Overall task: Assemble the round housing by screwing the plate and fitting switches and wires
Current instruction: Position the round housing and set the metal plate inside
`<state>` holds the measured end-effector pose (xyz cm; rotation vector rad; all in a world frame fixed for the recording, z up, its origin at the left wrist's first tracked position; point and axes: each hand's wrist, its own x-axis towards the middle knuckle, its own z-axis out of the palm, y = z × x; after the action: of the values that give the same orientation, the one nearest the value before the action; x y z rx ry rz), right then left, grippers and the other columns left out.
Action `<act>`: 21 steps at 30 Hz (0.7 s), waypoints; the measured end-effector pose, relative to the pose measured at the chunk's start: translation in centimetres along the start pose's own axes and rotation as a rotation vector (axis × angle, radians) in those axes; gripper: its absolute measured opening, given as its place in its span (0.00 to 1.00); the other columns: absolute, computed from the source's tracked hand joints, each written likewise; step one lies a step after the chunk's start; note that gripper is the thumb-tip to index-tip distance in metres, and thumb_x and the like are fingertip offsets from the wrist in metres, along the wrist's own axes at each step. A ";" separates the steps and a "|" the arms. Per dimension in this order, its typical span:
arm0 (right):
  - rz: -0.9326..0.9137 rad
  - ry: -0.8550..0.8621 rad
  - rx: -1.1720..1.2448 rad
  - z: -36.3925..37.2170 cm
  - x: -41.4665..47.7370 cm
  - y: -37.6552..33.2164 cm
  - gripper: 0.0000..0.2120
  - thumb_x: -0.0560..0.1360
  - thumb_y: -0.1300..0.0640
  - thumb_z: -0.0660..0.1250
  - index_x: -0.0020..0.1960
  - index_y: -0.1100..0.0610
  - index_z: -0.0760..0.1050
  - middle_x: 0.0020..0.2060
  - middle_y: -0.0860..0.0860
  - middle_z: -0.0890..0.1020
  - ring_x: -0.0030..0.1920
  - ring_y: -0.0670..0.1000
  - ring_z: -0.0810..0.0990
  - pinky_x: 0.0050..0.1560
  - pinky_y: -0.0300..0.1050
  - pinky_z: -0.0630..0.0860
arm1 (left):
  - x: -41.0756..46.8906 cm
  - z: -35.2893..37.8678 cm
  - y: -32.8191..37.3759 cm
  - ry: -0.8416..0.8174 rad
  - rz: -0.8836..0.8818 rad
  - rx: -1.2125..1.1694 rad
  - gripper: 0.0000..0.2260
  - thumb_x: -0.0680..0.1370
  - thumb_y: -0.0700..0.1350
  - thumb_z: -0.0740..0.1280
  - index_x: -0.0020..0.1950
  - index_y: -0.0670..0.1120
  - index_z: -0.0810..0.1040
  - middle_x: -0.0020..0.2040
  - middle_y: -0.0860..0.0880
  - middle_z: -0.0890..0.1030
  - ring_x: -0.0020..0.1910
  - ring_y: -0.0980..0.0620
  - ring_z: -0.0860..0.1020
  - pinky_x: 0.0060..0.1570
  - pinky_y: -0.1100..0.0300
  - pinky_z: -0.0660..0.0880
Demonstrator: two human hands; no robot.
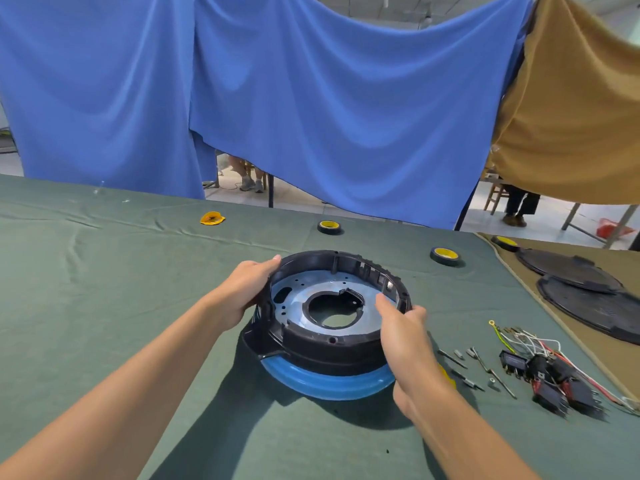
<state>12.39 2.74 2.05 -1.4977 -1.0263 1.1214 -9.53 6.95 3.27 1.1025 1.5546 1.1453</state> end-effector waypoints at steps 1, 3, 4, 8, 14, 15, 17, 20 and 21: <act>-0.008 0.002 -0.010 0.2 0.4 0.0 0.32 0.79 0.43 0.61 0.76 0.53 0.52 0.73 0.53 0.66 0.70 0.57 0.67 0.69 0.58 0.67 | 0.0 -0.1 0.1 0.023 0.005 0.012 0.21 0.83 0.56 0.59 0.50 0.41 0.83 0.40 0.47 0.86 0.40 0.49 0.82 0.40 0.59 0.76; -0.031 0.003 -0.032 0.5 1.4 -0.1 0.36 0.78 0.41 0.60 0.78 0.50 0.46 0.76 0.52 0.62 0.73 0.57 0.63 0.71 0.59 0.64 | 0.0 -0.7 -0.1 0.064 -0.006 0.001 0.21 0.83 0.57 0.59 0.50 0.40 0.81 0.41 0.47 0.85 0.40 0.49 0.81 0.40 0.59 0.76; -0.047 -0.006 -0.052 0.4 2.0 -0.3 0.36 0.78 0.40 0.60 0.78 0.49 0.46 0.76 0.52 0.61 0.73 0.57 0.63 0.72 0.59 0.63 | -0.1 -1.1 -0.3 0.088 -0.012 -0.012 0.21 0.82 0.57 0.60 0.50 0.40 0.81 0.43 0.46 0.85 0.41 0.49 0.82 0.42 0.57 0.78; -0.044 -0.090 -0.027 -0.3 4.1 -1.4 0.26 0.79 0.40 0.60 0.70 0.53 0.62 0.64 0.53 0.75 0.62 0.55 0.75 0.65 0.58 0.71 | -0.4 -2.4 -1.0 0.247 -0.036 -0.005 0.22 0.81 0.57 0.62 0.49 0.38 0.79 0.41 0.42 0.85 0.41 0.46 0.84 0.42 0.55 0.80; -0.023 -0.075 0.054 -1.0 3.3 0.0 0.16 0.79 0.39 0.59 0.57 0.50 0.71 0.48 0.49 0.82 0.49 0.48 0.80 0.45 0.47 0.74 | -0.4 -1.6 -1.4 0.163 -0.059 -0.112 0.22 0.82 0.57 0.60 0.60 0.38 0.76 0.57 0.39 0.82 0.55 0.43 0.81 0.64 0.46 0.74; -0.016 -0.091 0.057 -0.9 3.1 0.4 0.19 0.78 0.38 0.59 0.59 0.50 0.70 0.49 0.48 0.82 0.51 0.49 0.80 0.48 0.49 0.75 | -0.5 -1.3 -1.4 0.115 -0.066 -0.142 0.23 0.82 0.58 0.60 0.60 0.39 0.78 0.55 0.39 0.83 0.53 0.43 0.82 0.63 0.46 0.75; -0.010 -0.115 0.059 -0.5 3.1 0.7 0.24 0.75 0.35 0.59 0.64 0.51 0.68 0.54 0.49 0.81 0.56 0.52 0.79 0.59 0.57 0.75 | -0.7 -0.8 -1.5 0.090 -0.061 -0.114 0.23 0.81 0.59 0.61 0.56 0.41 0.81 0.51 0.41 0.85 0.51 0.42 0.83 0.61 0.46 0.76; 0.008 -0.137 0.076 -0.2 4.1 -0.1 0.26 0.76 0.35 0.59 0.66 0.51 0.66 0.57 0.52 0.80 0.57 0.56 0.79 0.63 0.59 0.73 | -0.8 -0.9 -1.5 0.147 -0.046 -0.001 0.24 0.78 0.62 0.62 0.57 0.42 0.80 0.51 0.44 0.84 0.51 0.44 0.82 0.56 0.49 0.78; 0.026 -0.154 0.099 -0.2 4.7 -0.5 0.25 0.77 0.36 0.58 0.66 0.52 0.67 0.57 0.53 0.81 0.56 0.57 0.80 0.62 0.59 0.74 | -0.8 -1.0 -1.4 0.157 -0.052 0.017 0.24 0.78 0.62 0.63 0.58 0.42 0.79 0.52 0.44 0.84 0.50 0.45 0.82 0.50 0.51 0.78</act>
<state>13.62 7.29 1.85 -1.3666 -1.0417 1.3036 -10.48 5.69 2.18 0.9967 1.7061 1.2094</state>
